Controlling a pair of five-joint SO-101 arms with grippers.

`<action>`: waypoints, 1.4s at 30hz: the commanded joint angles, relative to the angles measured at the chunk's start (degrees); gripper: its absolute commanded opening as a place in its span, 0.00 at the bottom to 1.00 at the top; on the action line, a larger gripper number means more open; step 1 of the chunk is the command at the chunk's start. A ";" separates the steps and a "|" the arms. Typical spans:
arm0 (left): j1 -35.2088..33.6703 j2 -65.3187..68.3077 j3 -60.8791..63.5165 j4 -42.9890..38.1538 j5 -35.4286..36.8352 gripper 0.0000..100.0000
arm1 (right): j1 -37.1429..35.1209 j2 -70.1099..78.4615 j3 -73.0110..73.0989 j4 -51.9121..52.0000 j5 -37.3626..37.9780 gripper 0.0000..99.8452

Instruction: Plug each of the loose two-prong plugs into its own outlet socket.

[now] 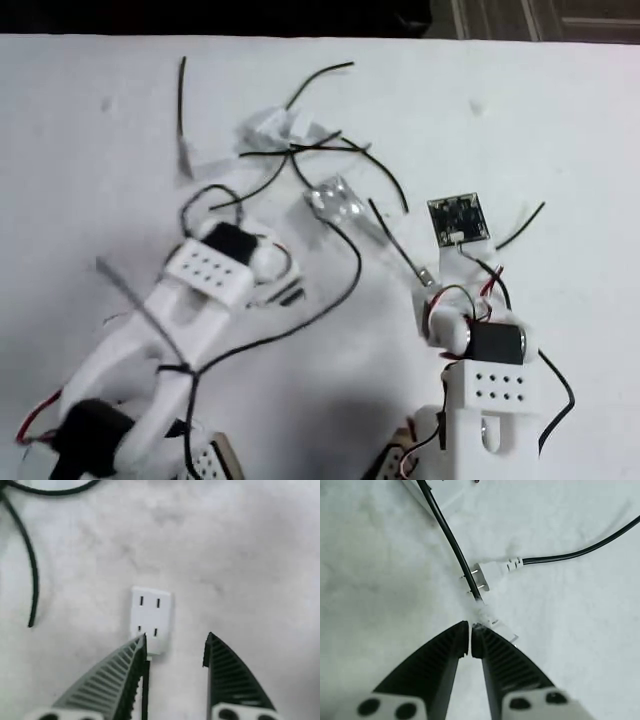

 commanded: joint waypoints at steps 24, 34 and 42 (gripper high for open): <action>-9.80 28.53 -15.56 0.88 -7.38 0.29 | 0.31 0.04 1.05 -0.92 -0.53 0.02; -4.00 28.62 -16.18 5.71 5.71 0.26 | 0.40 0.48 0.97 -1.63 -0.53 0.02; -4.00 25.10 -16.26 8.00 10.90 0.26 | 0.40 0.31 0.97 -1.36 -0.53 0.02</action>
